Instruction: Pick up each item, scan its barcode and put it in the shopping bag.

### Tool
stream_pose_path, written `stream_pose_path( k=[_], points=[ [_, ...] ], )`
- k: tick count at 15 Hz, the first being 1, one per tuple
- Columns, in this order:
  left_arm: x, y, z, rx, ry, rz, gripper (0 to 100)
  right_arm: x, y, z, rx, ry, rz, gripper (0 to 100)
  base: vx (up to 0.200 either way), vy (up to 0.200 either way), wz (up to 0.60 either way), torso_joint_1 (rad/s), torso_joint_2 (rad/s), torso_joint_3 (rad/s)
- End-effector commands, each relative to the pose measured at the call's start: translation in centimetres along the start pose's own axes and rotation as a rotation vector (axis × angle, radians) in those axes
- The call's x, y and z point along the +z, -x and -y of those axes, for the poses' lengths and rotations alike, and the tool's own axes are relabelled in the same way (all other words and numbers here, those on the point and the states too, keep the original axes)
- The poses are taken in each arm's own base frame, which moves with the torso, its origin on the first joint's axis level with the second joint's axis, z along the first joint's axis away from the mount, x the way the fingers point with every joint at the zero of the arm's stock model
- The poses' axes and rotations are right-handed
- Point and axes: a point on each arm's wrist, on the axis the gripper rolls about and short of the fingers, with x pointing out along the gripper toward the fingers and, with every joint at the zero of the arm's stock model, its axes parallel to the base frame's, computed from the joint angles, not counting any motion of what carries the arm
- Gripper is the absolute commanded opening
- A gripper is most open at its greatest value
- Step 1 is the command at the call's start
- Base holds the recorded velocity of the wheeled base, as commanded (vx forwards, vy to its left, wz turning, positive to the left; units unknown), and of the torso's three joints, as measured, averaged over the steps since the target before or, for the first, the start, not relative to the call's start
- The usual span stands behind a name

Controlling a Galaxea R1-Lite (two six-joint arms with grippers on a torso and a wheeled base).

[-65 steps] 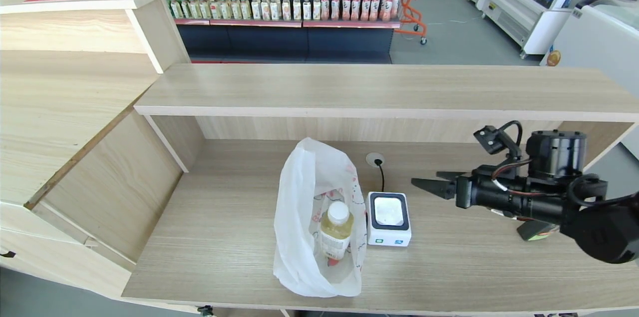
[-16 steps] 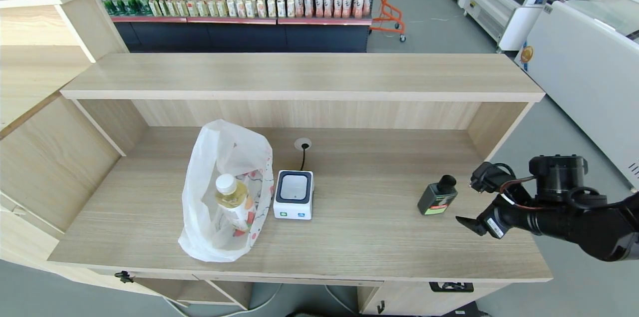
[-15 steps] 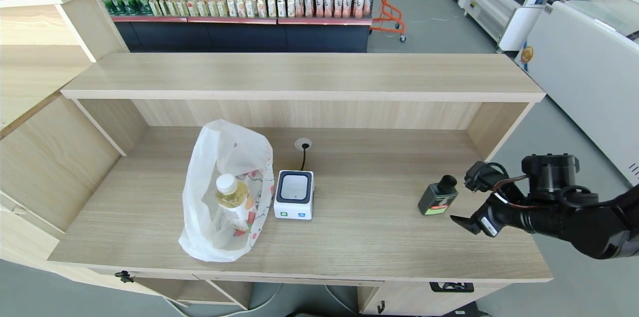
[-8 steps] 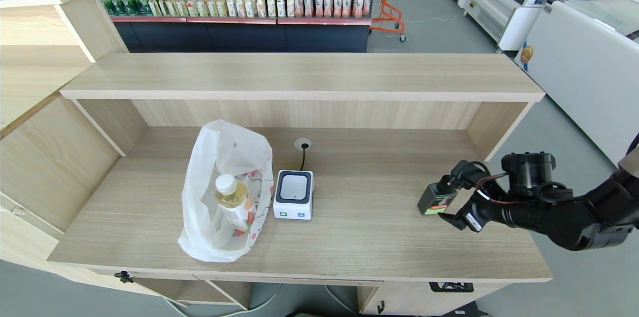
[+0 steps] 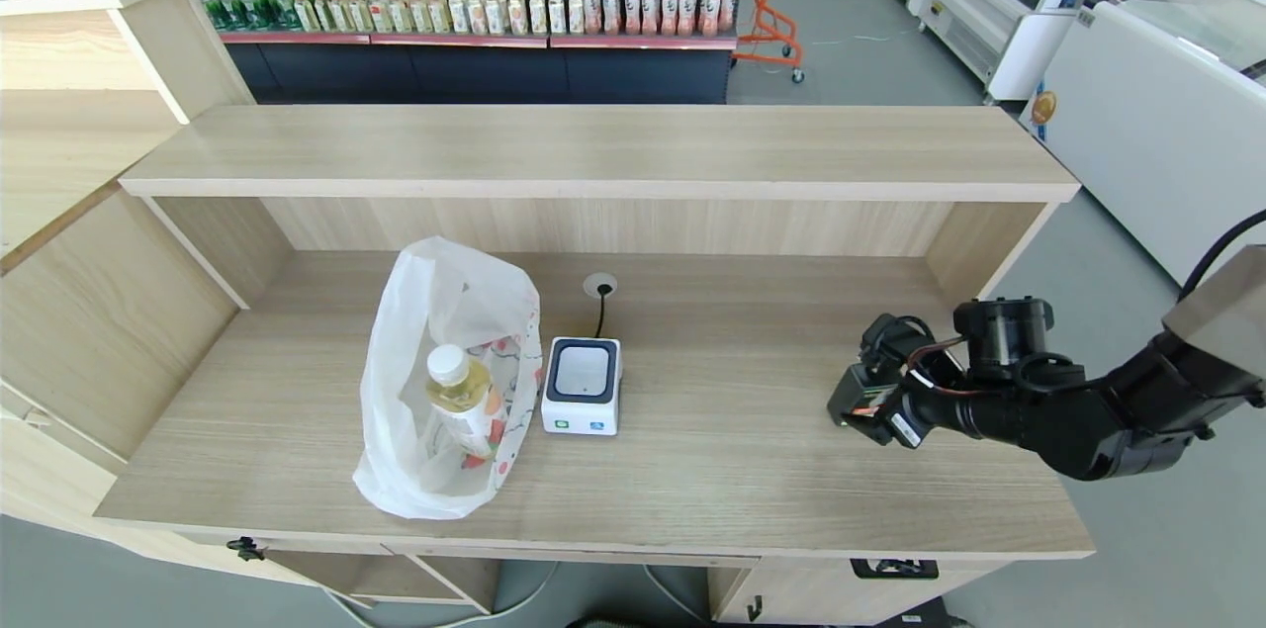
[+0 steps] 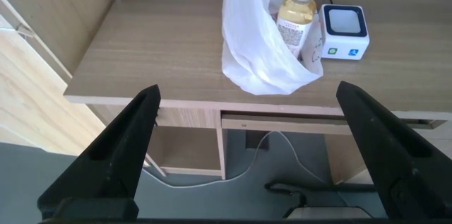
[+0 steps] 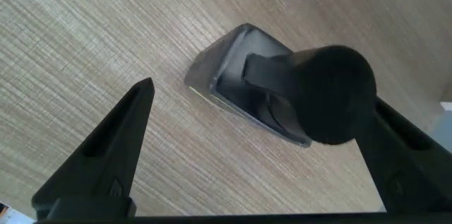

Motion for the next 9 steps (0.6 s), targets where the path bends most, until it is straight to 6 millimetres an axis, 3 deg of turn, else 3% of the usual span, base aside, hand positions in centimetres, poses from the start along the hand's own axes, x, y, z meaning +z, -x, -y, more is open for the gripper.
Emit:
stream_pose_path(
  k=[1, 3, 4, 9],
  points=[
    [0.0, 0.0, 0.0, 0.000, 0.000, 0.000, 100, 0.1, -1.1, -0.4, 0.013, 0.007, 0.003, 100, 0.000, 0.000, 0.00, 0.000, 0.00, 0.000],
    [0.0, 0.0, 0.0, 0.000, 0.000, 0.000, 100, 0.7, -1.8, -0.5, 0.015, 0.016, 0.020, 100, 0.000, 0.000, 0.00, 0.000, 0.00, 0.000],
    [0.0, 0.0, 0.0, 0.000, 0.000, 0.000, 100, 0.9, -1.9, -0.7, 0.020, 0.021, 0.027, 0, 0.000, 0.000, 0.00, 0.000, 0.00, 0.000],
    [0.0, 0.0, 0.0, 0.000, 0.000, 0.000, 100, 0.1, -1.5, -1.5, 0.045, 0.016, 0.000, 0, 0.000, 0.000, 0.00, 0.000, 0.00, 0.000]
  ],
)
